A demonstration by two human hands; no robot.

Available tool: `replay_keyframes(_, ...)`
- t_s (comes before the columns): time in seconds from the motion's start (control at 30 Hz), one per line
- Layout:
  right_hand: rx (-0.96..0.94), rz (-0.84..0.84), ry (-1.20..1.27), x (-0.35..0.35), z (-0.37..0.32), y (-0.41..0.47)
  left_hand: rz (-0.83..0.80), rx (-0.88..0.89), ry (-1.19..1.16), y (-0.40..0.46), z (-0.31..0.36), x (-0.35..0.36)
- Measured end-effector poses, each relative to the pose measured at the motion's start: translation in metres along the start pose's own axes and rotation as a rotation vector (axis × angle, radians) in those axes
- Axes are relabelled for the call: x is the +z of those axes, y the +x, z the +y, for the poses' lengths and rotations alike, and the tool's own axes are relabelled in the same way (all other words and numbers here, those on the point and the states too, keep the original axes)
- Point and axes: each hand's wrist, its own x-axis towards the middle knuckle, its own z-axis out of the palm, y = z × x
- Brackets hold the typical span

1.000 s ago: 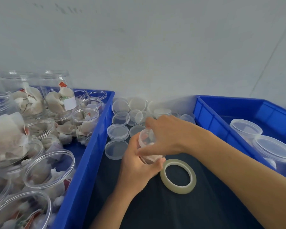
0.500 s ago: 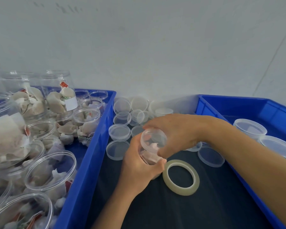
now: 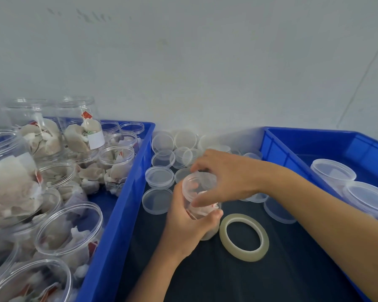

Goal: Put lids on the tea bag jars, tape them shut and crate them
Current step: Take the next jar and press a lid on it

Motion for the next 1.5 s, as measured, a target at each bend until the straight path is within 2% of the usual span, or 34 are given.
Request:
replay_keyframes(0.1,-0.007,0.012,-0.024,-0.001,-0.004,-0.002,0.017,-0.001,-0.003,-0.001,-0.002,0.002)
replay_keyframes(0.33,-0.114,-0.223,0.111,-0.014,0.006,-0.006,0.007,-0.030,0.000,-0.003,-0.002,-0.001)
replay_keyframes(0.53,-0.083,-0.229,0.272,-0.012,0.021,-0.003,0.015,-0.040,-0.009,-0.002,0.000,-0.001)
replay_keyframes(0.77,0.135,0.040,-0.014,0.016,-0.005,-0.001,0.049,-0.036,-0.054,-0.001,0.000,0.002)
replay_keyframes(0.9,0.183,0.251,-0.305,0.040,-0.017,-0.004,0.024,-0.051,-0.048,-0.001,0.000,0.003)
replay_keyframes(0.97,0.146,0.207,-0.289,0.032,-0.015,-0.007,0.005,-0.054,-0.041,0.000,-0.001,0.003)
replay_keyframes(1.03,0.069,0.069,-0.080,0.018,-0.013,-0.012,0.022,-0.038,-0.026,-0.001,0.000,0.003)
replay_keyframes(1.1,0.020,0.016,-0.005,0.010,-0.012,-0.015,0.036,-0.019,-0.025,-0.001,-0.001,0.003)
replay_keyframes(1.3,0.092,0.289,-0.328,0.034,-0.026,0.005,0.015,-0.048,-0.014,-0.002,0.002,0.004)
replay_keyframes(1.5,-0.015,0.293,-0.393,0.041,-0.013,0.001,-0.015,-0.039,0.019,0.001,-0.001,0.004)
